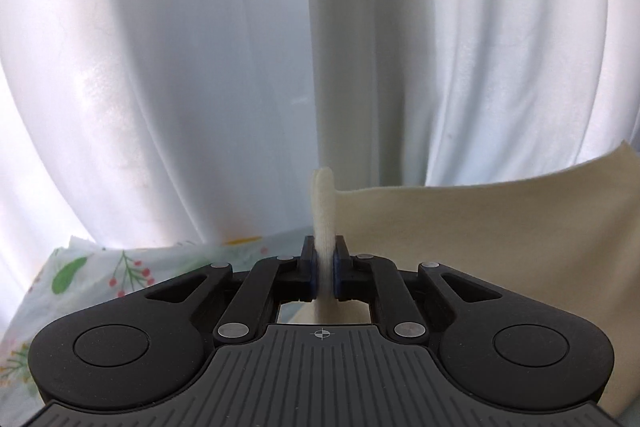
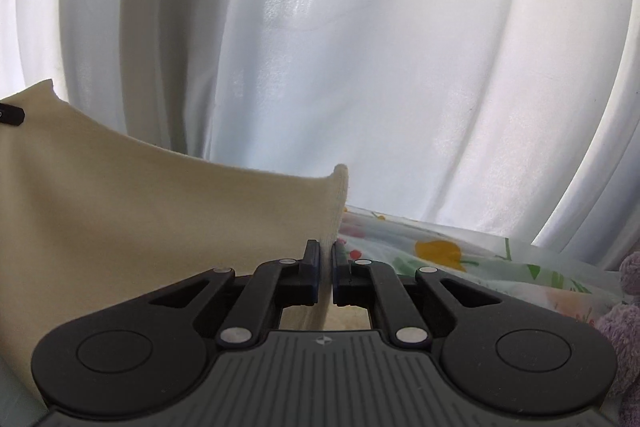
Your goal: Fold small clothes
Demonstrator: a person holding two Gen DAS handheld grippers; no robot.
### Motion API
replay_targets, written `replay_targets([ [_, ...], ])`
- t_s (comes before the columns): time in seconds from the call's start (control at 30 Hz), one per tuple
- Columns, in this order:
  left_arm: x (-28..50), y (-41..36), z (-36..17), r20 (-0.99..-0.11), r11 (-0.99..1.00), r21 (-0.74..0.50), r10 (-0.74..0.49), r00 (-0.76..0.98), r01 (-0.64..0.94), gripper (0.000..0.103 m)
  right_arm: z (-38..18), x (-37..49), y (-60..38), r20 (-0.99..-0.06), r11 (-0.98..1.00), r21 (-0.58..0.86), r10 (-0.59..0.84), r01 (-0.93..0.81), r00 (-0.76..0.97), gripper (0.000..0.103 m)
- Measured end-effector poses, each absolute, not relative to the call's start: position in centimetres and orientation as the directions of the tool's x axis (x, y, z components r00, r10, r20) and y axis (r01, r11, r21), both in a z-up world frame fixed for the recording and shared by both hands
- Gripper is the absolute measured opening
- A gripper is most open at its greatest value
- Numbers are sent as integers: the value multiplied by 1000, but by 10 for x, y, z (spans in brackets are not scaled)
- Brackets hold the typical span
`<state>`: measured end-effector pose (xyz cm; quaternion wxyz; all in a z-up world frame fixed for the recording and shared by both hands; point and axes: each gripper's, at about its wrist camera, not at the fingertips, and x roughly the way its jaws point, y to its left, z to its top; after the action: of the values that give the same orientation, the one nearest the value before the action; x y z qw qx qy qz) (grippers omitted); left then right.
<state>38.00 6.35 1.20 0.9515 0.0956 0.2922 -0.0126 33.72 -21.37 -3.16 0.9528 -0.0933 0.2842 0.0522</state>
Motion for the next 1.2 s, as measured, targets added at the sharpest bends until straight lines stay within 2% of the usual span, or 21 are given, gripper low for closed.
replay_targets([
  [0.27,429,56,-30,-613,984,174,145,776,-47,11,-53,395,-204,-588,983,-158,-19,-92,809,5],
  [0.37,421,71,-36,-641,988,120,149,753,-94,18,-58,388,-211,-591,989,-142,-60,-30,805,7],
  [0.4,415,77,-35,-655,993,86,116,747,-78,26,-56,381,-217,-596,993,-116,-55,-18,801,13],
  [0.43,406,83,-36,-672,997,58,76,737,-50,38,-55,371,-223,-599,997,-76,-27,-23,800,24],
  [0.5,386,92,-39,-689,1000,19,30,724,-24,51,-56,347,-234,-620,998,-8,44,-63,784,42],
  [0.63,340,101,-49,-729,1000,-12,-15,684,9,52,-75,301,-245,-688,992,69,125,-107,714,42],
  [0.7,325,105,-55,-747,1000,-29,-22,665,1,51,-83,286,-247,-703,988,106,152,-109,695,39],
  [0.83,310,107,-68,-776,998,-57,-28,630,-26,40,-93,271,-242,-698,987,109,160,-116,698,17],
  [0.87,310,107,-70,-777,997,-71,-35,628,-33,38,-95,271,-239,-704,989,102,150,-110,694,14],
  [0.9,310,107,-70,-777,995,-88,-45,628,-37,29,-95,273,-239,-705,987,113,160,-113,691,8],
  [0.93,312,107,-70,-780,994,-100,-52,624,-41,14,-95,274,-236,-703,987,106,158,-117,693,6],
  [0.97,313,107,-69,-782,993,-105,-48,622,-55,10,-94,274,-234,-702,988,98,153,-119,696,6],
  [1.13,313,110,-64,-771,989,-121,-41,636,-83,9,-89,278,-255,-677,958,281,236,-51,697,5],
  [1.2,315,113,-71,-784,989,-111,-24,620,-102,10,-96,279,-254,-705,981,191,157,-28,691,5],
])
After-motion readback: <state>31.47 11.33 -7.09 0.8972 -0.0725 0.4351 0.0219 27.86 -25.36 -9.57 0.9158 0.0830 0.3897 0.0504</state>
